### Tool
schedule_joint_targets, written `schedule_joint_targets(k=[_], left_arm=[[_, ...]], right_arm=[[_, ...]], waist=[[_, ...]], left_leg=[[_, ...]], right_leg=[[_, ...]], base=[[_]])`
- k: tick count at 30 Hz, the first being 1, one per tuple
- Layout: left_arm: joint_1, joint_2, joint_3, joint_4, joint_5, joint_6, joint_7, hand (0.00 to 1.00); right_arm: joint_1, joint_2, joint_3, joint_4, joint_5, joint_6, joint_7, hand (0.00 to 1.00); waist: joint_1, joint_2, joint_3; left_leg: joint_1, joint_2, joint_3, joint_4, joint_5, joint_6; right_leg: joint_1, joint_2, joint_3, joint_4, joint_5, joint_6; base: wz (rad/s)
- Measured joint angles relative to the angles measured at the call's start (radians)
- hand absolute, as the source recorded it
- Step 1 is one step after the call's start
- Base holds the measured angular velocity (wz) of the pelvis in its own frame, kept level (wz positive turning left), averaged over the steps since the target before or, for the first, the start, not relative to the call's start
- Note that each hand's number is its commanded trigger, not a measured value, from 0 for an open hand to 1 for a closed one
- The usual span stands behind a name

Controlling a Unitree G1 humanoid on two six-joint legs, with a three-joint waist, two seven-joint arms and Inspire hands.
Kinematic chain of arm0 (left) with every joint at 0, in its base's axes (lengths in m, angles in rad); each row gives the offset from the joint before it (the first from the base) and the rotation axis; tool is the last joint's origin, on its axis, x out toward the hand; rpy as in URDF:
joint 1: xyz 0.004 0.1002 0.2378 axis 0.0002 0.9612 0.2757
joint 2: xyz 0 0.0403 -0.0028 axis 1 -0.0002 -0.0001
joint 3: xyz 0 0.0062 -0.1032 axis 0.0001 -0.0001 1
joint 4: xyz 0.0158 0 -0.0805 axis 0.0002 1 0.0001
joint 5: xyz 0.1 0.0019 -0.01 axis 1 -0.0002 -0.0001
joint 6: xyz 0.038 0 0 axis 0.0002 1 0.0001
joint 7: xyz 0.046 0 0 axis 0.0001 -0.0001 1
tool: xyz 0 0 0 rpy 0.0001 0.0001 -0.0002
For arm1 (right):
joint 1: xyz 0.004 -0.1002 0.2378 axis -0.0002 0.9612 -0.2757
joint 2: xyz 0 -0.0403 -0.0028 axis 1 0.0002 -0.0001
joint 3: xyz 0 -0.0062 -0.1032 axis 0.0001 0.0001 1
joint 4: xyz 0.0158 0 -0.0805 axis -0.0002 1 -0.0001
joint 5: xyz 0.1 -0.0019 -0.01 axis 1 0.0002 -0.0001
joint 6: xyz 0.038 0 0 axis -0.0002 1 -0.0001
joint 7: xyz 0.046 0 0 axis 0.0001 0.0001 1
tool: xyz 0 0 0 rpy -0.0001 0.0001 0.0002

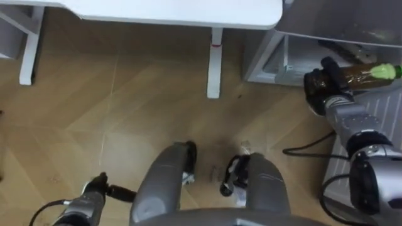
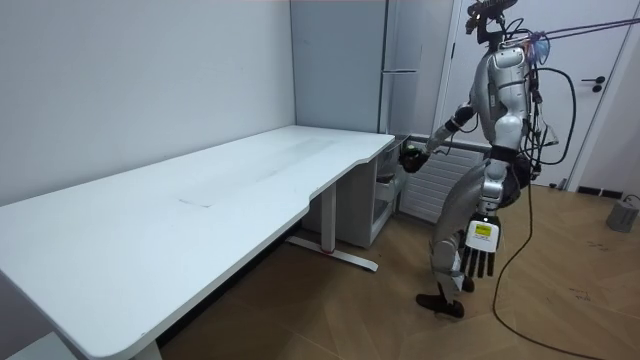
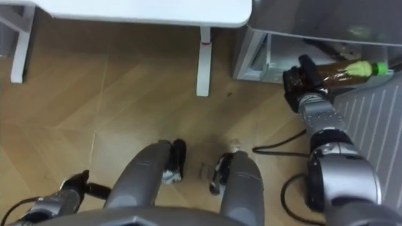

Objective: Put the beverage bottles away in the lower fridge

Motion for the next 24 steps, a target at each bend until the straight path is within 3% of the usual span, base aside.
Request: schedule_joint_targets(k=[8,12,24], left_arm=[[0.001,0.007,-0.023,-0.031,-0.025,-0.006,0.045,0.00],[0.007,0.016,-0.024,-0.056,-0.029,-0.007,0.045,0.00],[0.014,0.028,-0.015,-0.058,-0.036,-0.014,0.064,0.00]], right_arm=[[-0.062,-0.016,0.027,-0.002,0.011,-0.002,-0.018,1.00],[-0.099,-0.032,0.028,-0.002,0.012,-0.002,-0.018,1.00],[-0.214,-0.091,0.032,-0.068,0.006,-0.003,-0.125,1.00]], waist=[[0.017,-0.008,-0.0013],[0.017,-0.008,-0.0016],[0.015,-0.008,-0.0016]], left_leg=[[-0.119,0.018,-0.016,0.110,-0.022,-0.020],[-0.164,0.024,-0.018,0.159,-0.036,-0.021],[-0.215,0.015,0.003,0.199,-0.046,-0.017]], right_leg=[[-0.100,-0.001,-0.015,0.092,-0.020,-0.032],[-0.142,0.001,-0.013,0.135,-0.035,-0.035],[-0.210,-0.028,0.004,0.208,-0.060,-0.055]], base=[[0.02],[-0.01],[0.01]])
